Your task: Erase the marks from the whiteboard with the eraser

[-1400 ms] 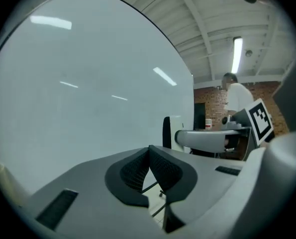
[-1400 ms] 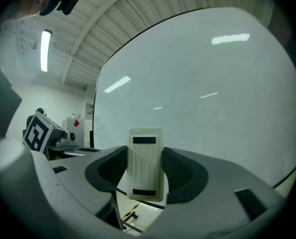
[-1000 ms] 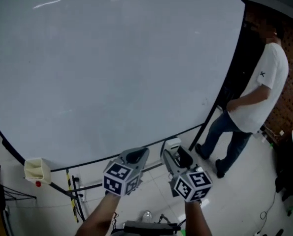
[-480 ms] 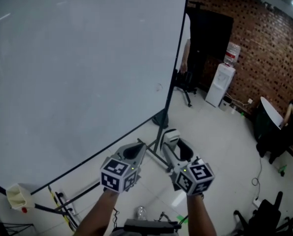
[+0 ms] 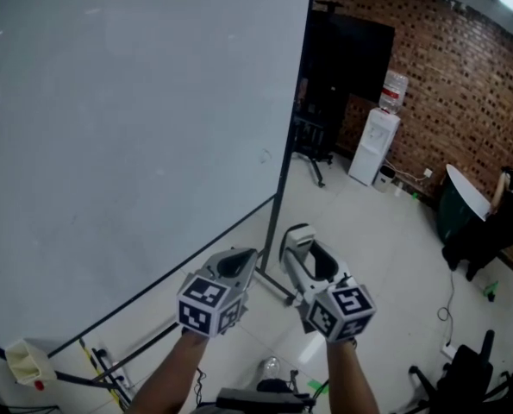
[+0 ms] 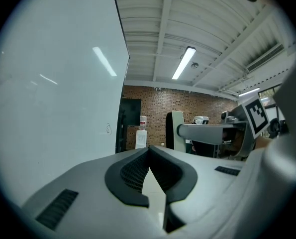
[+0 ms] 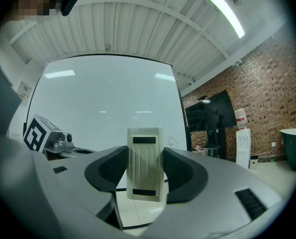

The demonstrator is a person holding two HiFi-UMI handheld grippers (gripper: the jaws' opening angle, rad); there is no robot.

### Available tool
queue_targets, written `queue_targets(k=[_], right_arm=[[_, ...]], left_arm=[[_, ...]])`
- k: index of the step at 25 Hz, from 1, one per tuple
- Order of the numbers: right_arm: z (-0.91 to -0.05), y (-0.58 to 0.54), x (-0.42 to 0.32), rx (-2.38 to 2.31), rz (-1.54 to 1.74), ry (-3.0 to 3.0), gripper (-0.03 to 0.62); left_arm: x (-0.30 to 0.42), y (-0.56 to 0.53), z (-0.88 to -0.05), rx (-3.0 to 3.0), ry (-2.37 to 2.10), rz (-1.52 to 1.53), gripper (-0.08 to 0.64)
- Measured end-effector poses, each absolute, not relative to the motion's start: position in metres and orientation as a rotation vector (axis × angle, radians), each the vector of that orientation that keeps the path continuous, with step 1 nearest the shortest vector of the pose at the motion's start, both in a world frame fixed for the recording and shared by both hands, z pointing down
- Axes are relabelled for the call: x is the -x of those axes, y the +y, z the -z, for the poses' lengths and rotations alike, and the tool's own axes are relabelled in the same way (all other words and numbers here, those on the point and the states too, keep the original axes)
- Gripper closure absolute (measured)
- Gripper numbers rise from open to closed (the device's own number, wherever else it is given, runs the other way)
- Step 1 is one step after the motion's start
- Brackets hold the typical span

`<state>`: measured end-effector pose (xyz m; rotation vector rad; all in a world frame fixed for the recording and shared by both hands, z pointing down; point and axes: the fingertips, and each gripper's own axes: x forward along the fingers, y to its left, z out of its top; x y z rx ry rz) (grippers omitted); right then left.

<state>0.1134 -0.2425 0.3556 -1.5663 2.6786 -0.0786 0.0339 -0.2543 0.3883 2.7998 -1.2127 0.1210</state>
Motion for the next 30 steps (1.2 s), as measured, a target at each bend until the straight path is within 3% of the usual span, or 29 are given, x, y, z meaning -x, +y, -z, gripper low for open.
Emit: queue_targets(k=[20,30], right_arm=[[-0.351,-0.414,-0.157,1.242,0.090,2.810,0.361],[-0.361,-0.487,-0.092,1.128,0.105,2.868,0.362]], left_arm=[[-0.077,-0.402,-0.393,-2.607,-1.592,-0.212,0.566],[-0.030,-0.440,-0.394,-2.471,-1.778,-0.276,0.566]])
